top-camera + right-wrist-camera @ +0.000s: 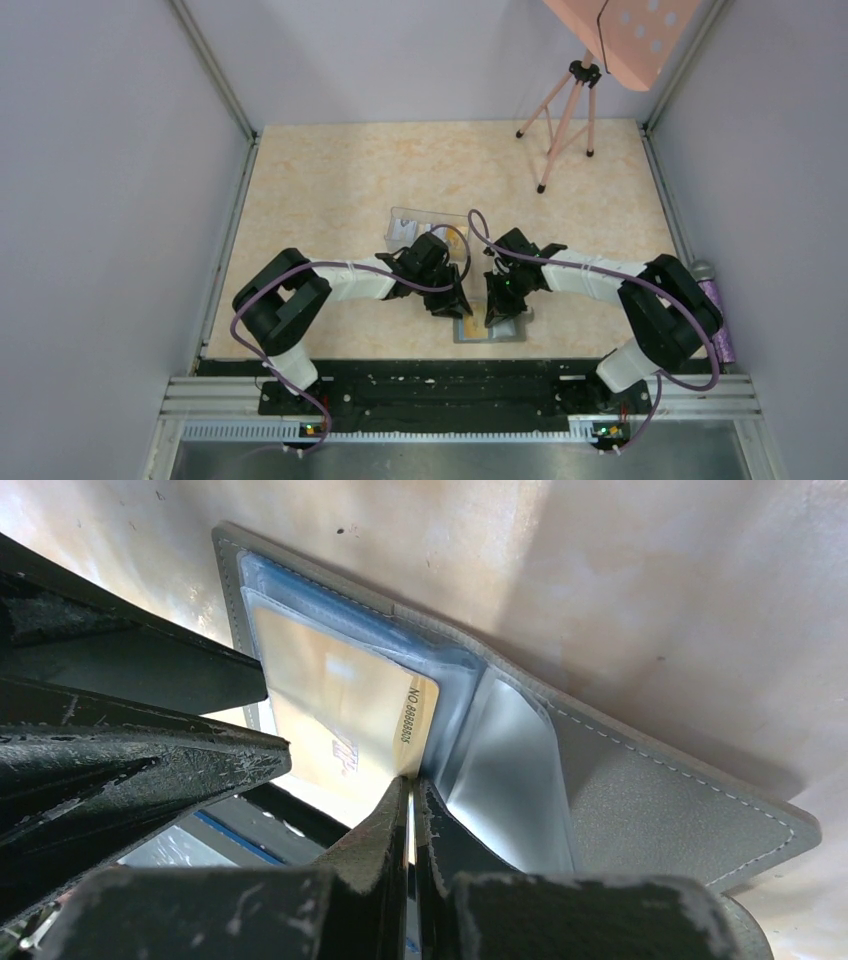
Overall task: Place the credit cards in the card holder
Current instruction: Insert the credit card into the card holder, then turn over the card slot in the card holder.
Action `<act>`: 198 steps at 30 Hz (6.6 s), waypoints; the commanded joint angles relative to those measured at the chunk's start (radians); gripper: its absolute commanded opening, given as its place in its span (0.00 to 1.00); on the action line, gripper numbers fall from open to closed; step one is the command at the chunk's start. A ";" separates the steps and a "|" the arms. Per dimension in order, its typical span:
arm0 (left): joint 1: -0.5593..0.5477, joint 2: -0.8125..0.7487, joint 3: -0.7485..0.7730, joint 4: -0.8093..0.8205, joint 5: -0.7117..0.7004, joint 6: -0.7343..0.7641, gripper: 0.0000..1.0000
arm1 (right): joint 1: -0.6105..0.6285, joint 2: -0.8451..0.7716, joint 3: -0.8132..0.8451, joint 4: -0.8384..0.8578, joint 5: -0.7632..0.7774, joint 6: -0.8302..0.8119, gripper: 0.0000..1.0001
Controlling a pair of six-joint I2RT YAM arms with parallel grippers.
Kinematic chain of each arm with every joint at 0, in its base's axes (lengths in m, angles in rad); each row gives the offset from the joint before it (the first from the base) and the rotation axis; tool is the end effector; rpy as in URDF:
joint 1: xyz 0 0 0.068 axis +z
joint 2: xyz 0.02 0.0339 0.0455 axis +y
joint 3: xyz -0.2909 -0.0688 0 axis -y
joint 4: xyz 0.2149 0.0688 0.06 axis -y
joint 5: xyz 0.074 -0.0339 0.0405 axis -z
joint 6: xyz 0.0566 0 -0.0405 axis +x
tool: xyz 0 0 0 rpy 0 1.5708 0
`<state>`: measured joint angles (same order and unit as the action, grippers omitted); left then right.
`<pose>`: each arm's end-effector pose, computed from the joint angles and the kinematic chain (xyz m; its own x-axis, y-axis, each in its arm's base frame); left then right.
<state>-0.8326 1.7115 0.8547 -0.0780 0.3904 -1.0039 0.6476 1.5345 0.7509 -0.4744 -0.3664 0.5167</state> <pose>0.2007 -0.2526 0.1768 -0.9961 -0.0644 -0.0607 -0.0077 0.7464 -0.6655 0.1816 0.1628 0.1743 -0.9815 -0.1641 -0.0991 -0.1913 0.8731 0.4484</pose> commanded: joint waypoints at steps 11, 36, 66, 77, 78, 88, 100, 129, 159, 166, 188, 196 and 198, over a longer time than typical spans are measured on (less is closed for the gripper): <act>-0.012 -0.080 -0.047 0.222 0.065 -0.032 0.33 | 0.002 -0.066 -0.005 0.051 -0.027 0.029 0.25; -0.015 -0.004 0.061 0.058 0.029 0.018 0.36 | -0.126 -0.295 0.044 -0.115 0.000 -0.027 0.58; -0.054 0.098 0.205 -0.092 -0.006 0.083 0.36 | -0.124 -0.040 -0.100 0.078 -0.070 -0.031 0.00; -0.080 0.104 0.267 -0.196 -0.072 0.121 0.37 | -0.126 -0.060 -0.102 0.077 -0.065 -0.026 0.00; -0.081 0.097 0.277 -0.228 -0.098 0.128 0.38 | -0.125 -0.062 -0.102 0.076 -0.064 -0.025 0.00; -0.087 0.068 0.292 -0.266 -0.156 0.135 0.41 | -0.125 -0.154 -0.051 0.005 -0.053 -0.039 0.10; -0.092 0.110 0.281 -0.169 -0.071 0.120 0.39 | -0.126 -0.169 -0.048 -0.076 0.031 -0.072 0.00; -0.102 0.112 0.323 -0.214 -0.073 0.147 0.38 | -0.124 -0.031 -0.062 0.033 -0.019 -0.057 0.00; -0.103 0.137 0.360 -0.407 -0.222 0.168 0.42 | -0.124 -0.009 -0.052 0.040 -0.043 -0.062 0.00; -0.117 0.152 0.403 -0.454 -0.254 0.185 0.42 | -0.124 -0.003 -0.051 0.042 -0.050 -0.064 0.00; -0.132 0.200 0.444 -0.508 -0.266 0.199 0.43 | -0.124 0.003 -0.056 0.060 -0.075 -0.058 0.00; -0.136 0.204 0.434 -0.412 -0.164 0.197 0.36 | -0.124 0.004 -0.062 0.075 -0.097 -0.054 0.00; -0.137 0.191 0.428 -0.386 -0.149 0.189 0.34 | -0.123 0.006 -0.063 0.086 -0.114 -0.053 0.00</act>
<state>-0.9585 1.9076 1.2755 -0.5514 0.1711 -0.8082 0.5205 1.5169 0.6891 -0.4465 -0.4740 0.4644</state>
